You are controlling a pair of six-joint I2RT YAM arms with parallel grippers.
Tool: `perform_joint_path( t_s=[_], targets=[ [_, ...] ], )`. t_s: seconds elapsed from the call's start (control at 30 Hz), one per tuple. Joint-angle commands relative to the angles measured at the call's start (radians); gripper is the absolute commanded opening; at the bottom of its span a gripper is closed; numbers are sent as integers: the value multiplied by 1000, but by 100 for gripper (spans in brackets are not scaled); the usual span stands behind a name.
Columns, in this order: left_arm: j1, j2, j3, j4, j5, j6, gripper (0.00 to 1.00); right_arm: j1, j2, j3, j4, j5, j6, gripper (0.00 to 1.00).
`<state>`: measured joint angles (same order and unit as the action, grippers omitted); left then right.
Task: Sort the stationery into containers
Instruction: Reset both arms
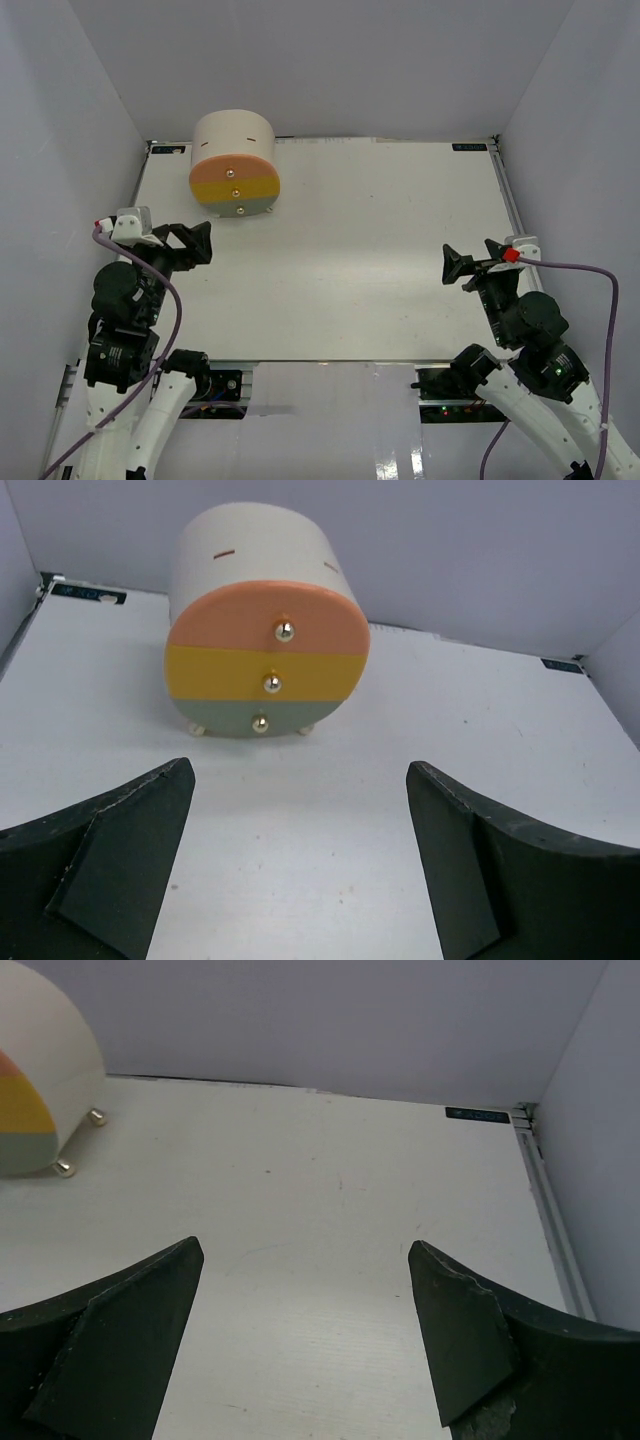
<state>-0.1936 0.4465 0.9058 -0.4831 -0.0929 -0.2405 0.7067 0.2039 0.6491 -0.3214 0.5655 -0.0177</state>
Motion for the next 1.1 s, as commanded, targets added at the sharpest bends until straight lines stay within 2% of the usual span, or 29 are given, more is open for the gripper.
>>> perform_joint_path(
  t_s=[0.0,0.2,0.37,1.07],
  targets=[
    [-7,-29,45,-231,-42,-48,98,-3,-46,46,-27,128,-47,90],
    [-29,-106,54,-356,-103,-77,98,-4,-98,44,-33,143,-47,90],
    [-30,-175,70,-386,-113,-102,98,-3,-104,44,-51,137,-45,90],
    [-38,-169,87,-417,-114,-126,98,-4,-71,34,-50,77,-56,90]
  ],
)
